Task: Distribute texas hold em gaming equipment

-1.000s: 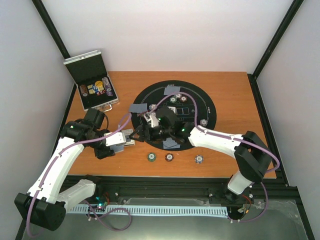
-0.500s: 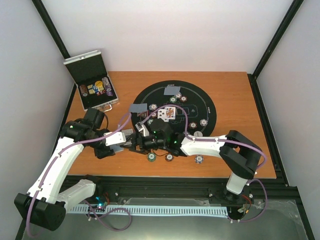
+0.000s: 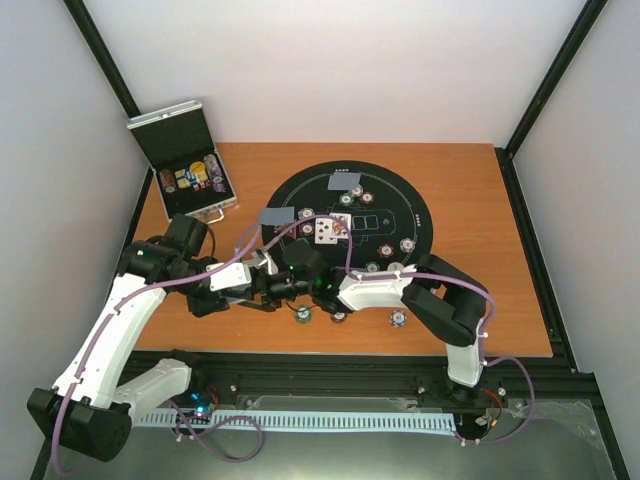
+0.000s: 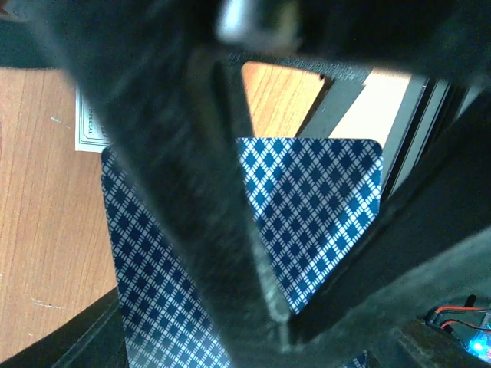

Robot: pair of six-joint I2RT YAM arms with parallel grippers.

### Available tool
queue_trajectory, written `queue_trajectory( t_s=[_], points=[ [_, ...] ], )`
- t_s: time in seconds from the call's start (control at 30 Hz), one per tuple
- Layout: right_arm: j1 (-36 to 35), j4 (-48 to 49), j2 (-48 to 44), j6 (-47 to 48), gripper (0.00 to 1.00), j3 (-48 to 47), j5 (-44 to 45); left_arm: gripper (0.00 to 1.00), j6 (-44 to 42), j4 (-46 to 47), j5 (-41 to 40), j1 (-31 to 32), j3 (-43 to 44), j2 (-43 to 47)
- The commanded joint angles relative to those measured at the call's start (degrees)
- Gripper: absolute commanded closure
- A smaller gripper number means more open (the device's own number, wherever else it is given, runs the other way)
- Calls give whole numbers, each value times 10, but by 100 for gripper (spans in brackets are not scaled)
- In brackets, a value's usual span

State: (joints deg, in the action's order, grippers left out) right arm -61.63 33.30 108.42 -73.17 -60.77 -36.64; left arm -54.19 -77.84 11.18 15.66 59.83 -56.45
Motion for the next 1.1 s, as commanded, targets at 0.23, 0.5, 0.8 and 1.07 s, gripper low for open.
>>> queue_trajectory(
  t_s=[0.23, 0.5, 0.8, 1.07],
  points=[
    [-14, 56, 84, -40, 20, -88, -23, 99, 0, -17, 7, 0, 27, 9],
    [9, 64, 81, -43, 38, -36, -22, 99, -2, -18, 5, 0, 27, 14],
    [40, 24, 40, 0, 49, 11, -33, 99, -3, -22, 5, 0, 29, 15],
    [46, -15, 1, 25, 50, 5, -41, 99, -1, -20, 5, 0, 27, 14]
  ],
)
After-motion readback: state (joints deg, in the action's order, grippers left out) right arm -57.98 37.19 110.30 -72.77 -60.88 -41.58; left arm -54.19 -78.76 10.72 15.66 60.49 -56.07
